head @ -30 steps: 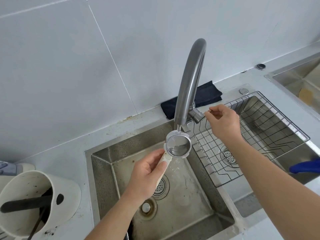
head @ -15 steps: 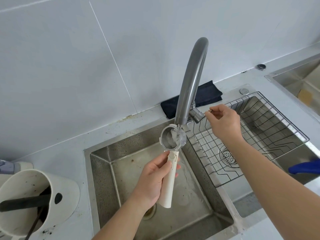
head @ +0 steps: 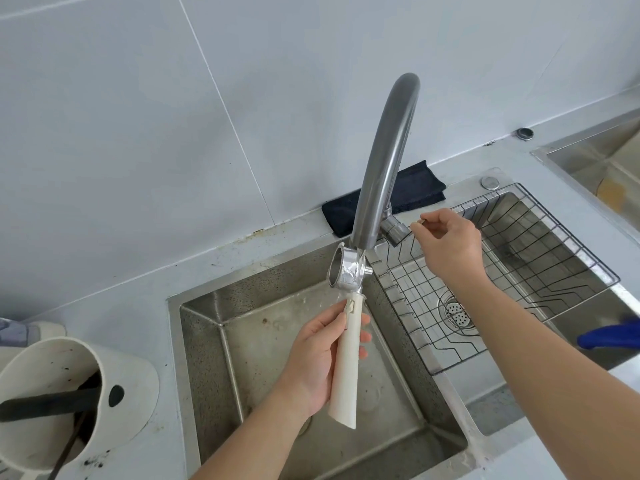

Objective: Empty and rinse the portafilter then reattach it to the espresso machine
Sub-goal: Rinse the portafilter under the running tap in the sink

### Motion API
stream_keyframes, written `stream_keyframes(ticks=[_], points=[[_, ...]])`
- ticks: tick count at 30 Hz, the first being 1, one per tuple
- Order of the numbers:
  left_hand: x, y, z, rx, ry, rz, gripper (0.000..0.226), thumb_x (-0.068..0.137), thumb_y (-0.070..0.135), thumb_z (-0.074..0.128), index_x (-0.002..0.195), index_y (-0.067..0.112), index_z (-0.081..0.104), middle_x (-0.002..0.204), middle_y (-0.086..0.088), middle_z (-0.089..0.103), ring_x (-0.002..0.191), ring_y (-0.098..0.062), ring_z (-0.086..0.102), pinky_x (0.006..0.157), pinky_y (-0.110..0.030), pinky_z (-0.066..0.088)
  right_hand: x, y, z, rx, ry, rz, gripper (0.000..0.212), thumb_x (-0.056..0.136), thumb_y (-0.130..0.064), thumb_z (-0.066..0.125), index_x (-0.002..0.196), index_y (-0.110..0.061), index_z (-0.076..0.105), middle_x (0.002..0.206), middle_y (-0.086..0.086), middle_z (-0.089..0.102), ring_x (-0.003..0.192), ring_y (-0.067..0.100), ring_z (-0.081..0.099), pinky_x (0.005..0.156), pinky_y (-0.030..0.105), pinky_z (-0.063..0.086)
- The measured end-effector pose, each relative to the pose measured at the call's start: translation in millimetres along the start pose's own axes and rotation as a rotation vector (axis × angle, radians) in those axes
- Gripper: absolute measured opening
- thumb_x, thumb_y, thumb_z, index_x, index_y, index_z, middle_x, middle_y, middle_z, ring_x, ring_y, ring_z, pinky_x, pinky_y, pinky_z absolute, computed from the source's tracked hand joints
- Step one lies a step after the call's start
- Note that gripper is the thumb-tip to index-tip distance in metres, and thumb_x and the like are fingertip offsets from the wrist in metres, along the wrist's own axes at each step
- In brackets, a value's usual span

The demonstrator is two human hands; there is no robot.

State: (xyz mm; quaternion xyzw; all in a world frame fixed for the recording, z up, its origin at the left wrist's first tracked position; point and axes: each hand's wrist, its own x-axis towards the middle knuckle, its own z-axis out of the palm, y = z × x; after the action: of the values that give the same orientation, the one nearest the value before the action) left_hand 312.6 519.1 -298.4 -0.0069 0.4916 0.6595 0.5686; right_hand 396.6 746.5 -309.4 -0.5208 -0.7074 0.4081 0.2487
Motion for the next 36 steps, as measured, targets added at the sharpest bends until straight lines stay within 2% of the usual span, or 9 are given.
stream_keyframes(ticks=[5,10,14,18,25,30,36], points=[[4,3,8,-0.007,0.04,-0.007,0.029,0.095,0.007,0.051,0.092,0.013,0.079,0.092,-0.016,0.071,0.067,-0.022,0.06,0.056,-0.029,0.05,0,-1,0,-0.001,0.0,0.004,0.014,0.089,-0.03,0.068,0.1,-0.02,0.066,0.088,-0.01,0.069,0.081,0.004,0.064,0.07,0.019,0.048],[18,8,15,0.042,0.147,-0.031,0.021,0.095,0.012,0.054,0.108,0.005,0.069,0.09,-0.015,0.071,0.065,-0.021,0.059,0.054,-0.028,0.051,0,-1,0,0.0,0.004,0.01,0.014,0.089,-0.03,0.069,0.099,-0.02,0.067,0.087,-0.01,0.068,0.081,0.003,0.063,0.069,0.017,0.047],[28,12,21,0.044,0.183,-0.051,0.021,0.093,0.014,0.057,0.086,0.006,0.075,0.083,-0.017,0.069,0.064,-0.021,0.06,0.061,-0.031,0.051,0,0,1,0.001,0.009,0.009,0.014,0.089,-0.029,0.069,0.098,-0.019,0.067,0.086,-0.011,0.068,0.083,0.004,0.064,0.074,0.021,0.049],[38,17,27,-0.013,0.214,-0.062,0.022,0.093,0.014,0.056,0.104,-0.001,0.067,0.087,-0.014,0.07,0.063,-0.017,0.062,0.058,-0.027,0.054,1,0,1,0.004,0.011,0.008,0.014,0.089,-0.029,0.069,0.098,-0.018,0.067,0.086,-0.01,0.068,0.082,0.004,0.064,0.074,0.02,0.049],[58,24,36,-0.12,0.273,-0.113,0.029,0.095,0.011,0.051,0.113,-0.008,0.063,0.085,-0.014,0.068,0.063,-0.017,0.064,0.056,-0.025,0.055,1,1,2,0.008,0.013,0.016,0.013,0.089,-0.028,0.07,0.097,-0.019,0.067,0.085,-0.012,0.067,0.08,0.0,0.062,0.07,0.015,0.045],[68,31,44,-0.143,0.322,-0.118,0.022,0.096,0.007,0.05,0.108,-0.005,0.064,0.083,-0.014,0.068,0.062,-0.017,0.064,0.057,-0.025,0.059,1,1,2,-0.003,0.016,0.011,0.014,0.089,-0.029,0.069,0.098,-0.018,0.067,0.085,-0.011,0.068,0.08,0.002,0.063,0.07,0.016,0.045],[74,37,51,-0.132,0.362,-0.139,0.021,0.098,0.013,0.05,0.104,-0.003,0.063,0.087,-0.014,0.065,0.059,-0.017,0.061,0.05,-0.024,0.056,2,1,2,-0.011,0.017,0.011,0.016,0.089,-0.028,0.07,0.1,-0.017,0.068,0.086,-0.01,0.068,0.08,0.002,0.063,0.069,0.014,0.044]])
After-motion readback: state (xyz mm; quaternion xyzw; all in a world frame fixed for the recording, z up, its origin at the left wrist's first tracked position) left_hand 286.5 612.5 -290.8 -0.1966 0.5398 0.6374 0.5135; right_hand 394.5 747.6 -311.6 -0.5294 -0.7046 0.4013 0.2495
